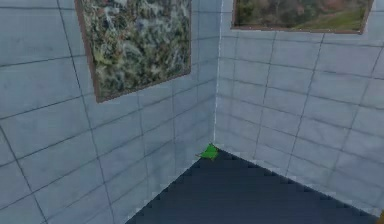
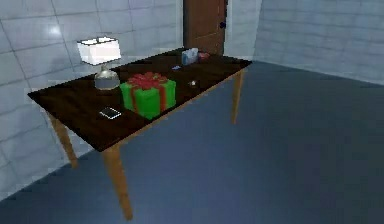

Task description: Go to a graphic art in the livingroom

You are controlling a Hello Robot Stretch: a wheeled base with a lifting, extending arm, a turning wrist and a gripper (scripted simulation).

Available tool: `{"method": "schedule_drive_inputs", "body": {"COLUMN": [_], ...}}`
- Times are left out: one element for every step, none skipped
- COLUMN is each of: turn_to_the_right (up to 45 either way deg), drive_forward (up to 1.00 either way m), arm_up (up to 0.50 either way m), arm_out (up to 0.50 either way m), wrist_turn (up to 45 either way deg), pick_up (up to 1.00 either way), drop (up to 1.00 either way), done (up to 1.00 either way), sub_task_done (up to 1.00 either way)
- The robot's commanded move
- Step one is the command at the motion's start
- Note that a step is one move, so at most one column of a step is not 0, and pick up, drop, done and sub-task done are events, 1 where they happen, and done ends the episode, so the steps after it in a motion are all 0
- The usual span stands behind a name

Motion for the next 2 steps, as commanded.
{"method": "schedule_drive_inputs", "body": {"turn_to_the_right": [0.0,-15.0], "drive_forward": [0.55,0.0], "arm_up": [0.0,0.0], "arm_out": [0.0,0.0], "wrist_turn": [0.0,0.0], "pick_up": [0.0,0.0], "drop": [0.0,0.0], "done": [0.0,0.0], "sub_task_done": [0.0,0.0]}}
